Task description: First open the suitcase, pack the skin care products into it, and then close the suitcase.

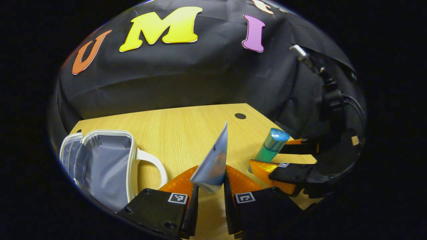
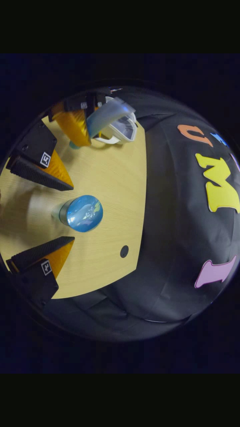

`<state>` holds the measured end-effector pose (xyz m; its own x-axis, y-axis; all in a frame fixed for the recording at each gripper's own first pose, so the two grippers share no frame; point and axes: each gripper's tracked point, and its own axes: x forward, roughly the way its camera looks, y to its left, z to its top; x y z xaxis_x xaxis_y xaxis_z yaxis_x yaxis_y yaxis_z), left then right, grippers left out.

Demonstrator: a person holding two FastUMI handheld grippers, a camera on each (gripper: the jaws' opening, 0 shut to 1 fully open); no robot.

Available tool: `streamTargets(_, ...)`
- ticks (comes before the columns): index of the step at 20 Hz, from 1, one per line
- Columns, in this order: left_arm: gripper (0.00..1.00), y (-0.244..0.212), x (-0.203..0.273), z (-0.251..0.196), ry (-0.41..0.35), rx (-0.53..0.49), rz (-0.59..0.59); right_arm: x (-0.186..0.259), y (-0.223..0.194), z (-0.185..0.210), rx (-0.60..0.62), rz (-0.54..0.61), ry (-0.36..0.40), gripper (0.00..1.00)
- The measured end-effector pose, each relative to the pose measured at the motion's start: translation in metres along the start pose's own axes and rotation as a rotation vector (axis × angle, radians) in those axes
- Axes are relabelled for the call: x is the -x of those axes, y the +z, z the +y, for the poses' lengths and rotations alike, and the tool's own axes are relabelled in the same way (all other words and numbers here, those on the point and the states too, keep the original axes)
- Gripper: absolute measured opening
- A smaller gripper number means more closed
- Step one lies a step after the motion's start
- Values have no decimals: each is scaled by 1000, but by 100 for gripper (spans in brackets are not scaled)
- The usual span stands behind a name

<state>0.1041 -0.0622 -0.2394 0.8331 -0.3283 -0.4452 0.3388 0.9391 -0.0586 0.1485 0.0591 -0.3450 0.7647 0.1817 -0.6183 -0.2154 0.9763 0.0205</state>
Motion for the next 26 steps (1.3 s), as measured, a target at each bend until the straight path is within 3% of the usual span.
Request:
streamTargets(3, 37, 13, 31, 9, 15, -8, -28, -11, -1, -2, -6, 7, -21, 73)
streamTargets(7, 37, 24, 73, 39, 56, -20, -45, -10, -4, -1, -24, 20, -63, 40)
streamTargets(9, 41, 26, 92, 62, 88, -14, -40, -10, -5, 0, -16, 19, -72, 37)
streamTargets(10, 37, 24, 102, 76, 108, -7, -33, -8, -6, 2, -9, 22, -76, 36)
streamTargets(11, 41, 24, 110, 91, 123, -1, -30, -4, -9, 6, -8, 30, -79, 36)
streamTargets(13, 37, 19, 123, 120, 155, 9, -24, 8, -12, 18, -34, 39, -72, 35)
streamTargets(14, 41, 17, 127, 137, 173, 18, -18, 17, -10, 25, -44, 35, -66, 33)
streamTargets(15, 37, 13, 129, 152, 189, 31, -9, 26, -9, 33, -50, 28, -63, 35)
streamTargets(16, 41, 8, 129, 165, 197, 46, 3, 37, -5, 42, -57, 19, -59, 35)
streamTargets(22, 37, -39, 117, 231, 290, 143, 160, 94, 13, 99, -42, -29, 2, 33)
streamTargets(23, 42, -49, 114, 237, 305, 153, 193, 102, 14, 106, -38, -32, 9, 35)
streamTargets(24, 37, -57, 112, 241, 313, 147, 225, 109, 14, 112, -35, -32, 14, 35)
streamTargets(26, 37, -70, 102, 245, 303, 136, 263, 119, 14, 119, -27, -33, 16, 35)
